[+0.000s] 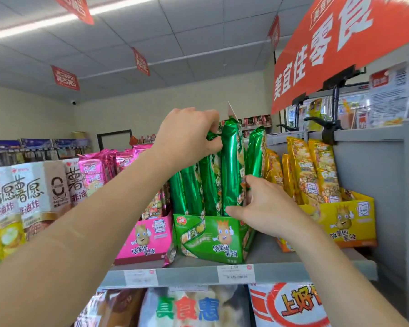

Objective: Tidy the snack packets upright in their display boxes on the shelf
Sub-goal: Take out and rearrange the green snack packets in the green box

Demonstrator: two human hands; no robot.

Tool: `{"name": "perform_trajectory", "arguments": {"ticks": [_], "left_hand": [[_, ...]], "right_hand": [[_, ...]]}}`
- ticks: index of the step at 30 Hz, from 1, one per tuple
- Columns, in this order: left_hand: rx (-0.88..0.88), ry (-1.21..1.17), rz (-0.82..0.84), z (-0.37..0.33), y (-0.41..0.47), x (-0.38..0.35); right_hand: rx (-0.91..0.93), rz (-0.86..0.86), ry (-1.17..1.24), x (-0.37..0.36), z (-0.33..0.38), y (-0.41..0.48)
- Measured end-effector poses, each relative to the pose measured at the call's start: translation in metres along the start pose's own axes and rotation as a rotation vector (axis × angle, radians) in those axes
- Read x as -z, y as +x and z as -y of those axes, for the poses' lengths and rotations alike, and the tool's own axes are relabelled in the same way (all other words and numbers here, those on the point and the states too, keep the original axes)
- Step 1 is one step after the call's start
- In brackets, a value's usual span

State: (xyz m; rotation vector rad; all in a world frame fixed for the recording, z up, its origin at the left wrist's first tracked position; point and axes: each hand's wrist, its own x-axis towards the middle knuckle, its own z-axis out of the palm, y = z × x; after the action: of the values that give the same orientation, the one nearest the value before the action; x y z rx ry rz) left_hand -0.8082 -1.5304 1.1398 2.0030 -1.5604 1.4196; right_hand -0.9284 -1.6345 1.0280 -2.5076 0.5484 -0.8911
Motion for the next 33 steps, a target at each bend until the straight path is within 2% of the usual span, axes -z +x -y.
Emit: {"name": "perform_trajectory", "arguments": {"ticks": [3, 6, 7, 9, 11, 13, 15, 18, 21, 26, 31, 33], "left_hand": [[-0.030, -0.005, 0.003, -0.002, -0.008, -0.005], [-0.067, -0.024, 0.047, -0.004, -0.017, 0.000], [-0.069, -0.027, 0.053, -0.006, -0.020, 0.004], [-0.095, -0.003, 0.052, -0.013, -0.024, 0.009], [-0.132, 0.012, 0.040, -0.019, -0.029, 0.011], [-0.135, -0.008, 0.064, -0.021, -0.030, 0.013], [-0.114, -0.022, 0.131, -0.019, -0.030, 0.013], [-0.080, -0.080, 0.173, -0.014, -0.032, 0.010], [-0.010, -0.280, 0.138, -0.010, -0.032, 0.009], [0.097, -0.420, 0.076, -0.017, -0.026, 0.008], [0.073, -0.452, 0.073, -0.014, -0.030, 0.002], [0.072, -0.348, 0.000, -0.006, -0.034, 0.002]], "right_hand": [[-0.015, 0.040, -0.081, 0.003, -0.001, -0.007], [0.019, 0.016, -0.035, 0.006, 0.000, -0.011], [0.035, -0.063, -0.013, 0.007, 0.000, -0.011], [0.104, -0.327, 0.032, 0.013, 0.005, -0.011], [0.274, -0.529, 0.044, 0.022, 0.010, -0.007], [0.384, -0.501, -0.008, 0.028, 0.012, 0.002], [0.398, -0.394, -0.027, 0.024, 0.010, 0.011], [0.377, -0.397, -0.003, 0.016, 0.003, 0.016], [0.338, -0.412, -0.059, 0.018, -0.002, 0.017], [0.337, -0.493, -0.082, 0.021, 0.012, 0.020], [0.265, -0.461, -0.186, 0.020, 0.013, 0.031], [0.220, -0.467, -0.184, 0.019, 0.007, 0.033]]}}
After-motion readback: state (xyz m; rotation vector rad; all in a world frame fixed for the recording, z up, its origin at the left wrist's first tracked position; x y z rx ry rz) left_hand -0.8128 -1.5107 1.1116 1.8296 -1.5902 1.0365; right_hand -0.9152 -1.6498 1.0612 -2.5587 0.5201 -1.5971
